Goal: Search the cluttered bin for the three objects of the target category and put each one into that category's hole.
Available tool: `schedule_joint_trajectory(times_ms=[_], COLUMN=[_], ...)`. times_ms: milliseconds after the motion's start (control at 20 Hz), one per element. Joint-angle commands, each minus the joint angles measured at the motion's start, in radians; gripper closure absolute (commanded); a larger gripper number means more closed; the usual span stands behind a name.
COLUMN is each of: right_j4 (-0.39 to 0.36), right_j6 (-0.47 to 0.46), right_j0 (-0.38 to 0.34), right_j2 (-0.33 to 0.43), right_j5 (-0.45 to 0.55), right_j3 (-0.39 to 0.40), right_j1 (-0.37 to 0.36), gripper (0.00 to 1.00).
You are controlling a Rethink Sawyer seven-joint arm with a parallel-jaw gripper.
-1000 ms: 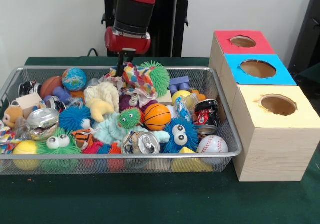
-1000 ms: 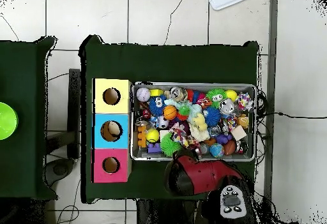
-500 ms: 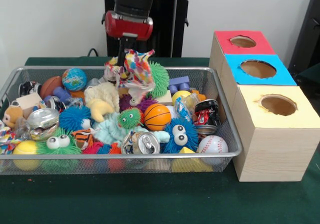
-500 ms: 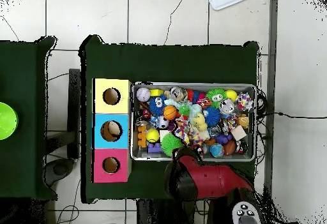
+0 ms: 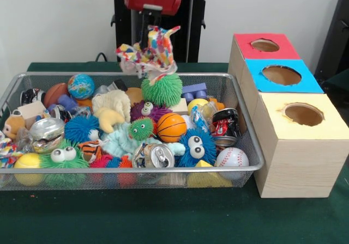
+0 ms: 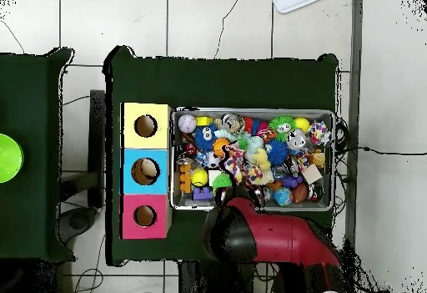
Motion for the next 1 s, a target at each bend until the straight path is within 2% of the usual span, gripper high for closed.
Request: schedule_joint_trajectory(times_ms=[50, 450, 800, 1000], right_j4=[0.106, 0.188, 0.240, 0.269], right_j6=[0.122, 0.205, 0.260, 0.294], right_j0=[0.022, 0.192, 0.303, 0.364], right_j2=[0.122, 0.026, -0.036, -0.069], right_j5=[0.129, 0.235, 0.295, 0.299], right_j3=[0.037, -0.052, -0.142, -0.208], right_j1=[-0.072, -0.079, -0.049, -0.007], gripper=[1.00, 1.00, 1.00, 1.00])
